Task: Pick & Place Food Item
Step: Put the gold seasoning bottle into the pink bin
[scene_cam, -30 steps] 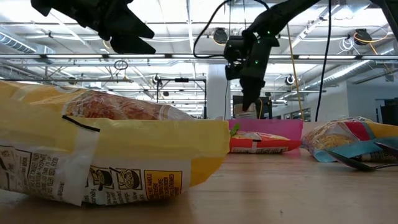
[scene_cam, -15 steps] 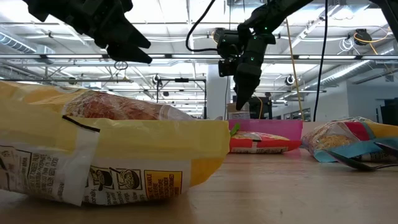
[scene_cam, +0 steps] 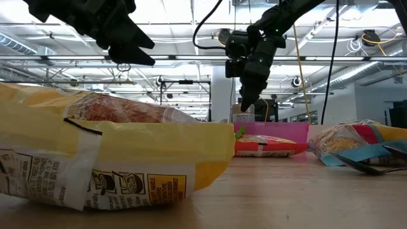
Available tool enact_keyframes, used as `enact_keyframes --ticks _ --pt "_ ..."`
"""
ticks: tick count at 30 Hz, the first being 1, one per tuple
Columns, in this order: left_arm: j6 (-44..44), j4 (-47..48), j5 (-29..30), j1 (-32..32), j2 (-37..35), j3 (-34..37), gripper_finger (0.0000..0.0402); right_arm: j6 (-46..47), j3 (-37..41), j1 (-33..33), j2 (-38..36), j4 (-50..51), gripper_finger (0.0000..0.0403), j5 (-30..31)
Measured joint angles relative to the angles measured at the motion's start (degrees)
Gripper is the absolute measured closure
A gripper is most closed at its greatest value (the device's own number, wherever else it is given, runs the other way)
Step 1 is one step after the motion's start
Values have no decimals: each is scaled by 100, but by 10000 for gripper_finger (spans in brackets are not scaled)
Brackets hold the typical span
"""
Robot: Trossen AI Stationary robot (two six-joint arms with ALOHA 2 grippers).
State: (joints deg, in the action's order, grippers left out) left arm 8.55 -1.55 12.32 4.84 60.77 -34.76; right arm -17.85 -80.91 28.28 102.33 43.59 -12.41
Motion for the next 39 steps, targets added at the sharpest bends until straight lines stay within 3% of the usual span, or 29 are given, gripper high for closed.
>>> enact_keyframes --ticks 8,20,30,39 --pt "69 10 -1 1 0 4 23 -67 9 -16 12 -21 132 18" --pt "97 54 11 92 0 4 23 66 29 -29 43 50 68 33" --pt "53 49 40 92 0 4 23 -82 40 -15 -95 387 57 63" --pt "19 20 325 87 -1 4 23 -159 29 -25 -744 657 57 1121"
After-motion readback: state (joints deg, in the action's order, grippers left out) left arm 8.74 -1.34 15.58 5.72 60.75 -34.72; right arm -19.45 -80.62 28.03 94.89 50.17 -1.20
